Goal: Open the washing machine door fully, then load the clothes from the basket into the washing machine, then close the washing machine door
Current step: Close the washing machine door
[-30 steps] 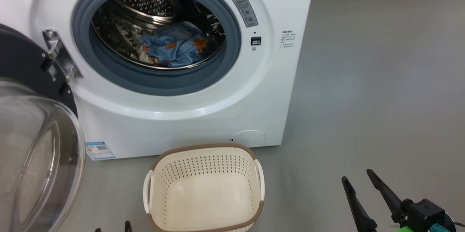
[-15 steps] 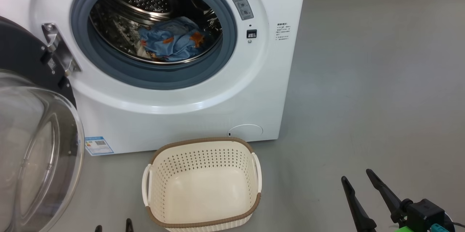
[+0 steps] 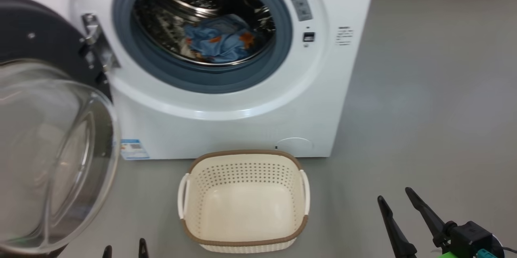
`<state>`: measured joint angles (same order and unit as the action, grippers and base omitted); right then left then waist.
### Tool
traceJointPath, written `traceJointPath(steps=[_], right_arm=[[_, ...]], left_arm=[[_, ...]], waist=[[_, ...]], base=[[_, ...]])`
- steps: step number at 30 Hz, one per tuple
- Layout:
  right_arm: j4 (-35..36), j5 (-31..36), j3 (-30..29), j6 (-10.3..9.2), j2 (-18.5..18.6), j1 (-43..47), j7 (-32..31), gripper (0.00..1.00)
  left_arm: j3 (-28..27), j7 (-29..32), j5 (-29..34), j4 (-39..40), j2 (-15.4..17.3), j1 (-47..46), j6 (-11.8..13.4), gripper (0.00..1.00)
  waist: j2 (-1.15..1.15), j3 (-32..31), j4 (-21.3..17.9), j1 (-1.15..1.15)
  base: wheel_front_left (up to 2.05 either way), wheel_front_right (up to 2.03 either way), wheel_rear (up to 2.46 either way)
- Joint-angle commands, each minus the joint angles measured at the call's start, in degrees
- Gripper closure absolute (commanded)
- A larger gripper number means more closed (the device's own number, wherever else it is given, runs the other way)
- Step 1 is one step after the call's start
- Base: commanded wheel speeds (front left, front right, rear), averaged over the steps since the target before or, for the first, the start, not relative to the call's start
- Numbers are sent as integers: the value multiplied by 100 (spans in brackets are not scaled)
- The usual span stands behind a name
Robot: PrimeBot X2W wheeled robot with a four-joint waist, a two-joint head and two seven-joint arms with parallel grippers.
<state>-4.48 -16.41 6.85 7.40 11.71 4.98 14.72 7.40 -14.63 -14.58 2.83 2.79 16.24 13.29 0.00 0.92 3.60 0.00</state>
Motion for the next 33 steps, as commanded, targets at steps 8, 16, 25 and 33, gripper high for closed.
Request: traceJointPath(steps=[8, 16, 25, 33], right_arm=[[207, 86, 402, 9, 164, -199, 28, 0], [199, 105, 605, 9, 205, -286, 28, 0], [203, 119, 873, 9, 188, -404, 28, 0], [88, 10, 1269, 9, 307, -727, 28, 0]], left_arm=[[-224, -37, 55, 262, 9, 3, 87, 0], [-250, -37, 51, 368, 9, 83, 145, 0], [-368, -37, 26, 463, 9, 160, 151, 0], [-456, -37, -142, 799, 9, 319, 431, 0]], waist=[[0, -9, 1002, 0], [0, -85, 1883, 0], [0, -111, 2553, 0], [0, 17, 2673, 0]], base=[[0, 0, 0], [0, 0, 0], [0, 0, 0], [0, 0, 0]])
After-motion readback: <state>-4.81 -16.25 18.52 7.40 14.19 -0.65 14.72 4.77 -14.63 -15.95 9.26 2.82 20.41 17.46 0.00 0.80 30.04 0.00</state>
